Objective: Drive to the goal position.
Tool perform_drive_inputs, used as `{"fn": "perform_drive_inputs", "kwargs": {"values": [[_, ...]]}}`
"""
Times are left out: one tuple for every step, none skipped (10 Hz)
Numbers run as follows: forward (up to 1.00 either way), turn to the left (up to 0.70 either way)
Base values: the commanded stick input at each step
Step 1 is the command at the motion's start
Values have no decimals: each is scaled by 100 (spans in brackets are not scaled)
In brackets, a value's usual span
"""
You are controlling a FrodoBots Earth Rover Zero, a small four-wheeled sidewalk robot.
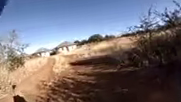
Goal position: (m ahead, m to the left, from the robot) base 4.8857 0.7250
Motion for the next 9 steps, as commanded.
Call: {"fn": "perform_drive_inputs", "kwargs": {"values": [[50,0],[50,0],[50,0],[50,0],[50,0],[50,0],[50,0],[50,0],[50,0]]}}
